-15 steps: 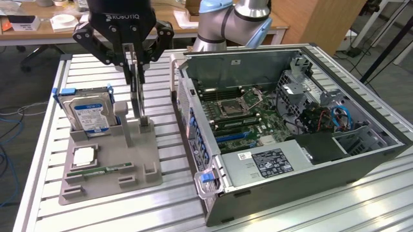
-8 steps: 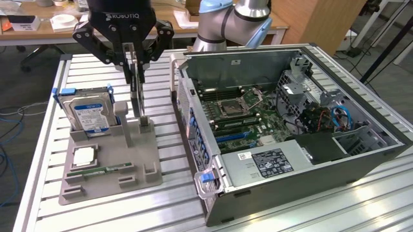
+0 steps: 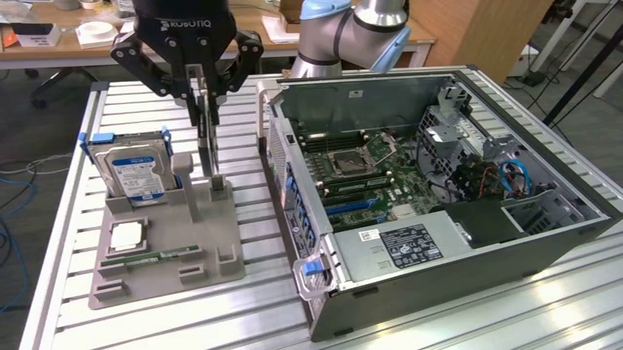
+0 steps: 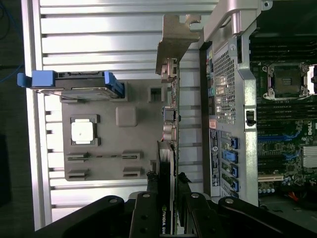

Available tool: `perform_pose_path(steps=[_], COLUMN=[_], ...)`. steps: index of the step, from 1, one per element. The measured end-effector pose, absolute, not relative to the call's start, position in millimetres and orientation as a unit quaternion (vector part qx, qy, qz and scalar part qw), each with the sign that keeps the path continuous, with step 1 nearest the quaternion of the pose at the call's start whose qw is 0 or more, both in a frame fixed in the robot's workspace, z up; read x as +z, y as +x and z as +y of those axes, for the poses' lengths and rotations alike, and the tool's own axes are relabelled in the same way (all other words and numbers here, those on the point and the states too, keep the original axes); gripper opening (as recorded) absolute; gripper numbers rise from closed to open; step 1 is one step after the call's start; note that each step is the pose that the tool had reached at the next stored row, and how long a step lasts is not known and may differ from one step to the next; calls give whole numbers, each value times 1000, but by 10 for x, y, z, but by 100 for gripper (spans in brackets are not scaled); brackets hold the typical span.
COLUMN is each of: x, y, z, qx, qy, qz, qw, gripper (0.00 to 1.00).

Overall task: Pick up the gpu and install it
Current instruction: 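Pick up the gpu and move the gpu toward the slot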

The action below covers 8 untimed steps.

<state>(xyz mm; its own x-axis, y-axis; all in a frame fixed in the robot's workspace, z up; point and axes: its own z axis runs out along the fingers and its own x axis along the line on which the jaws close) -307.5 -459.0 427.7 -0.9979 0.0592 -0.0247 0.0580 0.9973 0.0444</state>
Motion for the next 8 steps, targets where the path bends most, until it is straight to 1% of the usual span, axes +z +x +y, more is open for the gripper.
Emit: perform_pose_path(steps=[8], x=[4277], y=[-2991], z=[-4590], qx=[22], qy=[29], qz=[999], qw=[13], gripper=[26])
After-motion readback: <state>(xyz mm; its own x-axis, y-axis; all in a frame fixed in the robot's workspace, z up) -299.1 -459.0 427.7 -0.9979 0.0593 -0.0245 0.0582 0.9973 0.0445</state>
